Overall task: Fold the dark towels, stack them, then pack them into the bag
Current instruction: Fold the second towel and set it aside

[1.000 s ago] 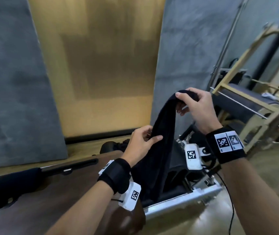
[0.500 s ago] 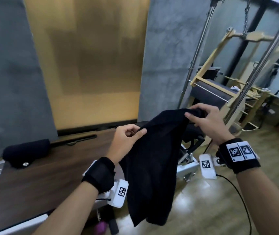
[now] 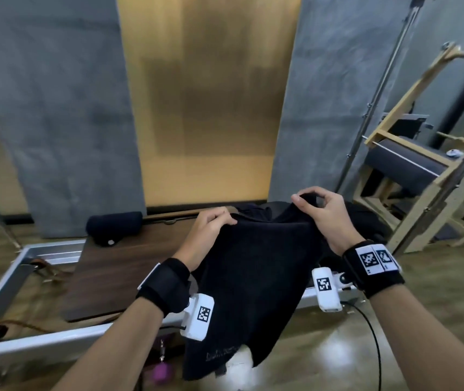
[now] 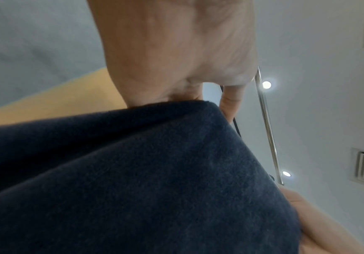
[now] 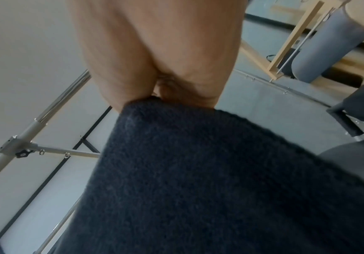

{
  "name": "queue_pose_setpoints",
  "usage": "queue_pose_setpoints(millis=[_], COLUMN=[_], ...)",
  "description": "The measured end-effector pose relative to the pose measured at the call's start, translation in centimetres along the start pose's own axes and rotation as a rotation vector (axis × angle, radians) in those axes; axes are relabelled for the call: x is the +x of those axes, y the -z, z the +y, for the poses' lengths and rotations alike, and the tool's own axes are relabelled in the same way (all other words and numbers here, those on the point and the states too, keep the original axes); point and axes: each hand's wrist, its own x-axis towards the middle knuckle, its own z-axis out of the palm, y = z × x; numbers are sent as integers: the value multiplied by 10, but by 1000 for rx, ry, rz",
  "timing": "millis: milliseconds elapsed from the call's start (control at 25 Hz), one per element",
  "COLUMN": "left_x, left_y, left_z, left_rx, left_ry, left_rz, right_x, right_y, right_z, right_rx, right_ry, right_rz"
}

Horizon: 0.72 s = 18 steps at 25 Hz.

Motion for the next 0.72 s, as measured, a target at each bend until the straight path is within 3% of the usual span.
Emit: queue_pose_setpoints(millis=[160, 320, 440, 640, 720], left_x=[-20, -31, -37, -41, -43], left_y=[29, 56, 70, 95, 102], left_z=[-3, -19, -21, -22, -28], left_rx=[-77, -2, 158, 419, 499], left_ry=[107, 152, 73, -79, -87], left_rz=[128, 118, 232, 372, 403], right_x=[-1, 3, 3, 3, 2], right_y=[-27, -49, -64, -63, -64], right_z=[1, 7, 16, 32, 39], right_rx=[60, 135, 99, 20, 20], right_ry=[-8, -24, 3, 14, 33], right_rz=[-64, -75, -106, -425, -444])
